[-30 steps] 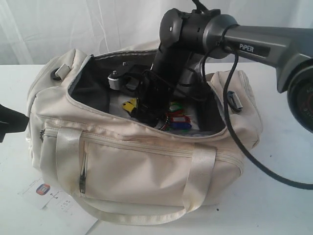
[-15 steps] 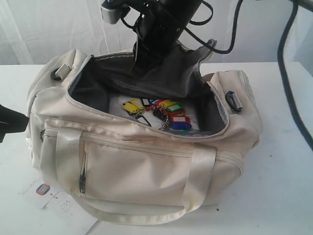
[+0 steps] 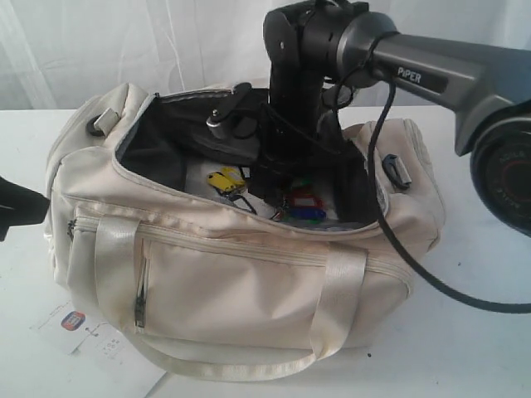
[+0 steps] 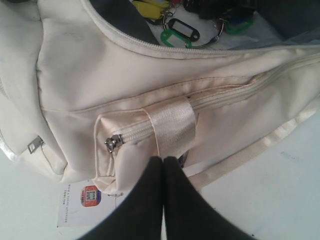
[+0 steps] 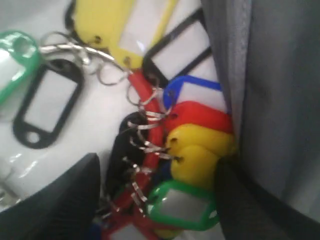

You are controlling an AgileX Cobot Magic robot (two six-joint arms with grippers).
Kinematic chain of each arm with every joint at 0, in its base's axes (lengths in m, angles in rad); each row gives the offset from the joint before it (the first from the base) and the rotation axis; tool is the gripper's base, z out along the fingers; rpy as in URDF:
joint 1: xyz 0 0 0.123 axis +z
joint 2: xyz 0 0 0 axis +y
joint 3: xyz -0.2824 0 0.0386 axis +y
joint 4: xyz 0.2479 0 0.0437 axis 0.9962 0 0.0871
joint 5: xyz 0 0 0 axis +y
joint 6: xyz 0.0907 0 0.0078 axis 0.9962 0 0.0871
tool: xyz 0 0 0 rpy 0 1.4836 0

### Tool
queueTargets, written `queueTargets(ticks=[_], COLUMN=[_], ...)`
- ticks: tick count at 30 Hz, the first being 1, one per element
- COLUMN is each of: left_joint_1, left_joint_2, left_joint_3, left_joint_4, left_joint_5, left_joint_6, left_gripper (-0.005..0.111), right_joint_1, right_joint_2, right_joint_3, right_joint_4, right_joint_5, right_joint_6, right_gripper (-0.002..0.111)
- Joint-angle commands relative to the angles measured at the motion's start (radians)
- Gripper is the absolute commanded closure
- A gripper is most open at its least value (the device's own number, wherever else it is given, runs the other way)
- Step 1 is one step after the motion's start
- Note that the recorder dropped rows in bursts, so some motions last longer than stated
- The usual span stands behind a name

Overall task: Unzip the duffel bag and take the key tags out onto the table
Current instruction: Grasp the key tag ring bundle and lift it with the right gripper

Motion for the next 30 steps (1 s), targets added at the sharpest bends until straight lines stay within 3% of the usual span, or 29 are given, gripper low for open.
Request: queueTargets(ticks=[1, 8, 30], left_joint_1=[0.002, 0.002, 0.002], left_joint_2=[-0.008, -0.008, -0.008], left_joint_3=[-0.005, -0.005, -0.005], left_joint_4=[-0.027, -0.027, -0.027], left_joint_5=[0.019, 0.017, 0.016], left_joint_6=[0.007, 0.014, 0.021], left_gripper=[0.107, 0.107, 0.107], right_joint_1=[-0.001, -0.001, -0.001], right_joint_2=[0.04, 0.008, -0.236], right_joint_3=[0.002, 0.0, -0.001], right_joint_4=[-0.032, -0.032, 0.021], right_joint_5=[0.003, 0.003, 0.003], right_joint_6=[0.048, 0.048, 0.06], right_gripper=[0.056, 0.108, 0.108])
